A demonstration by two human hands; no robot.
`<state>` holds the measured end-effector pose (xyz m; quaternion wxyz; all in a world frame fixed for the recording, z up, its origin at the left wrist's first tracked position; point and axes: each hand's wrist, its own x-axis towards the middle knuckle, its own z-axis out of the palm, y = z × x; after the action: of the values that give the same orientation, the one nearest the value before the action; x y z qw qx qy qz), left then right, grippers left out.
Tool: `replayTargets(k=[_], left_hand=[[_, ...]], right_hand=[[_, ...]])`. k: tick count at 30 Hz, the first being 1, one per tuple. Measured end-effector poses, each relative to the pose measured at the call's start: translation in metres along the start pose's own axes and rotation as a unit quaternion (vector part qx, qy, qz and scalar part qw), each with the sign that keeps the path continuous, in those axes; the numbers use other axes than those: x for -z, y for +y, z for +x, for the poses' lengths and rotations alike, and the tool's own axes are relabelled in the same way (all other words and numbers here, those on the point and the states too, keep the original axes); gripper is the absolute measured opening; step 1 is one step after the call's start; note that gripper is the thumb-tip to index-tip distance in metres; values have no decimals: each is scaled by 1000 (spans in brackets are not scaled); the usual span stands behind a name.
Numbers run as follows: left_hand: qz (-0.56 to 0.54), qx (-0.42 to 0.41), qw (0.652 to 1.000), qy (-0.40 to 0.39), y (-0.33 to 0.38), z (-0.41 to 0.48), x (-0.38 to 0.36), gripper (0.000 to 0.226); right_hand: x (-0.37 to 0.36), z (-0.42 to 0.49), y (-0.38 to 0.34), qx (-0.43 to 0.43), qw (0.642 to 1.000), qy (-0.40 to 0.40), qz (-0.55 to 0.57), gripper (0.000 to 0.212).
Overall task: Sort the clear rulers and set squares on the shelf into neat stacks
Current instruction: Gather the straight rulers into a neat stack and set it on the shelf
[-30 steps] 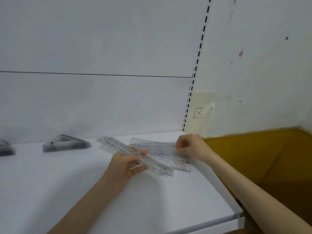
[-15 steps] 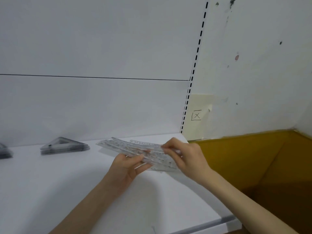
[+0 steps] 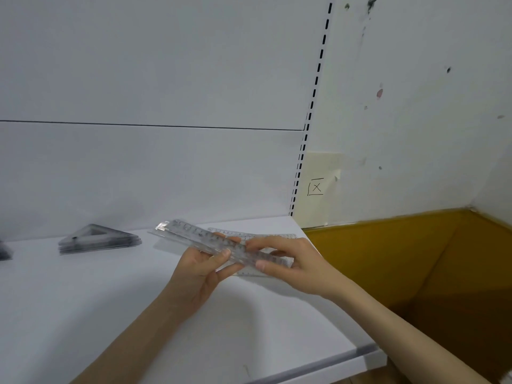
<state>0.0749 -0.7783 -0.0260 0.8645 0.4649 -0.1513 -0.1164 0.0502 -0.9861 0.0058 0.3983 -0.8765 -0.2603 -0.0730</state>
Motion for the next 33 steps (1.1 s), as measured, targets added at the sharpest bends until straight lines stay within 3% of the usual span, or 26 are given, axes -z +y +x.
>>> replayTargets(k=[2, 4, 6, 14, 17, 19, 23, 28, 33], left_hand=[[-1, -14, 1000, 10, 3, -1, -3, 69], [27, -20, 999, 14, 4, -1, -4, 55], [37, -7, 999, 2, 5, -3, -6, 32], [95, 26, 994, -39, 9, -4, 1, 54], [91, 49, 994, -25, 7, -3, 4, 51], [90, 65, 994, -16, 5, -2, 5, 46], [70, 91, 993, -15, 3, -2, 6, 44], [83, 100, 991, -11, 0, -2, 5, 43], [82, 98, 992, -3, -3, 0, 3, 36]], right_hand=[[6, -1, 2, -67, 997, -18, -27, 63], [7, -1, 4, -104, 993, -17, -53, 69], [6, 0, 5, -111, 993, -9, -48, 62], [-10, 1, 22, -67, 996, -42, -46, 34], [5, 5, 29, -101, 994, 37, -4, 26], [18, 11, 39, -123, 988, 58, -76, 31], [17, 21, 51, -181, 936, -89, -290, 66], [15, 33, 56, -166, 946, -51, -272, 44], [15, 35, 65, -183, 970, -28, -156, 12]])
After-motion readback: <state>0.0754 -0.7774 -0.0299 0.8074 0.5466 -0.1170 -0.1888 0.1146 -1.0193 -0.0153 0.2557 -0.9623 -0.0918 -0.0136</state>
